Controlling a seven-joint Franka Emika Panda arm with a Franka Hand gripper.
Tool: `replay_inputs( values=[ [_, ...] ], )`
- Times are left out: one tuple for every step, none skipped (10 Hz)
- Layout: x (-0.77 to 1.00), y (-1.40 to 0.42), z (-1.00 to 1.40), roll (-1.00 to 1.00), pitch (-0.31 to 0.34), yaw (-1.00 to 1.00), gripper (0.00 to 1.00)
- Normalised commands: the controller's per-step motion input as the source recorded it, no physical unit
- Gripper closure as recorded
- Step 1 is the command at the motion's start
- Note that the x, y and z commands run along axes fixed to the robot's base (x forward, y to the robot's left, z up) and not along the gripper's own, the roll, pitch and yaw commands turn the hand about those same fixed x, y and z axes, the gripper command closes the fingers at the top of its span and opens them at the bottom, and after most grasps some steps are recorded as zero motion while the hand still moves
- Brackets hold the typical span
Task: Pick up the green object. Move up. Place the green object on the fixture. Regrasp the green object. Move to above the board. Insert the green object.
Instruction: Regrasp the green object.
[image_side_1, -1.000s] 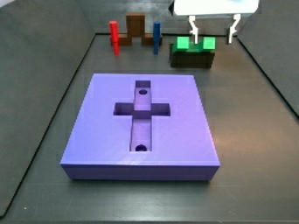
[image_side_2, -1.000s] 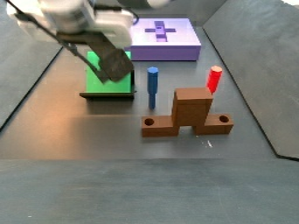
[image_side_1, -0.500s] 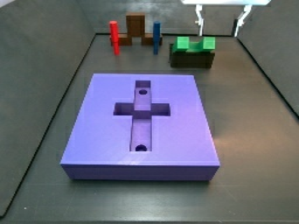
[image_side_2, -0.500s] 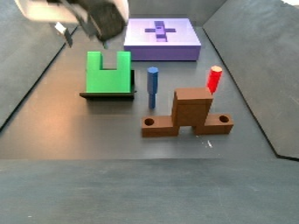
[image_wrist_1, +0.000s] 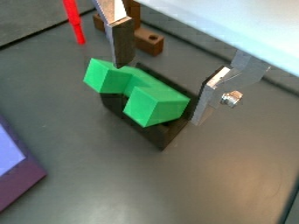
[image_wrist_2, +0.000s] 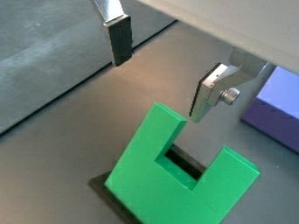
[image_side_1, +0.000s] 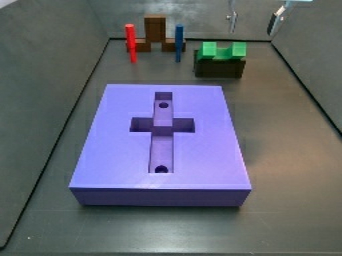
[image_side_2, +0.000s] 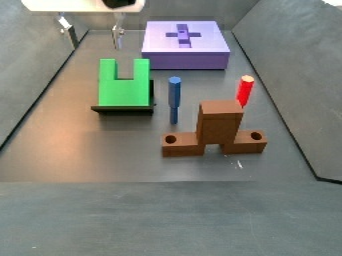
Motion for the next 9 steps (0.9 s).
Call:
replay_inputs(
  values=[
    [0.00,0.00,0.00,0.79,-0.080,0.12,0.00],
    [0.00,0.00,0.00,0.84,-0.091,0.13,0.00],
    [0.00,-0.03,-0.06,0.69,-0.120,0.13,0.00],
    [0.00,-0.08,-0.06,0.84,-0.083,0.17,0.00],
    [0.00,-0.08,-0.05,0.91,-0.046,0.18,0.00],
    [-0.01,-0.07,-0.05,0.93,-0.014,0.17,0.00],
    [-0.06,-0.07,-0.11,0.79,-0.034,0.13,0.00],
    [-0.07,-0.08,-0.15,0.70,-0.049,0.11,0.00],
    [-0.03,-0.09,-0.17,0.62,-0.040,0.08,0.00]
  ],
)
